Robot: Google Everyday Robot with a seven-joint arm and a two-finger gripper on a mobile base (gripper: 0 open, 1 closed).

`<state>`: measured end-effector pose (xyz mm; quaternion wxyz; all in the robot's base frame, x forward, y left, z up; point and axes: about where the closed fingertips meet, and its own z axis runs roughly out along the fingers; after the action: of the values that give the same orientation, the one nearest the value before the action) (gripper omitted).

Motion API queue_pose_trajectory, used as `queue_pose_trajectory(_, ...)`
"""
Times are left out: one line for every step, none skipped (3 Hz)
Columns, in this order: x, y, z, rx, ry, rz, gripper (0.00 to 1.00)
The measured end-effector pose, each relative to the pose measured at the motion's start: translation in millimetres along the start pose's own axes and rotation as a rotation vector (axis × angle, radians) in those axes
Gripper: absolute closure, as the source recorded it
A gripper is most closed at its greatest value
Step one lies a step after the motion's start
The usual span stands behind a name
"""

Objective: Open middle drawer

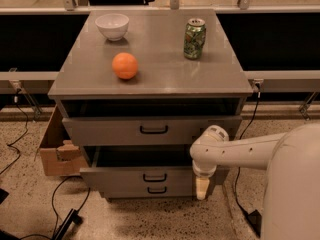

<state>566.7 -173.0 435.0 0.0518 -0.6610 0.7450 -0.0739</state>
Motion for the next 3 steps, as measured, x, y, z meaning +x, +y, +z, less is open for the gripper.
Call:
queue_pose_trajectory(0.0, 0.0, 0.0, 0.0, 0.0, 0.0, 0.0)
queue_pose_trajectory(-8.0, 23.2, 5.9, -0.03, -0.04, -0.023, 0.18)
queue_pose_trajectory(-16.4, 76.9, -8.2, -0.073, -0.069, -0.046, 0.42)
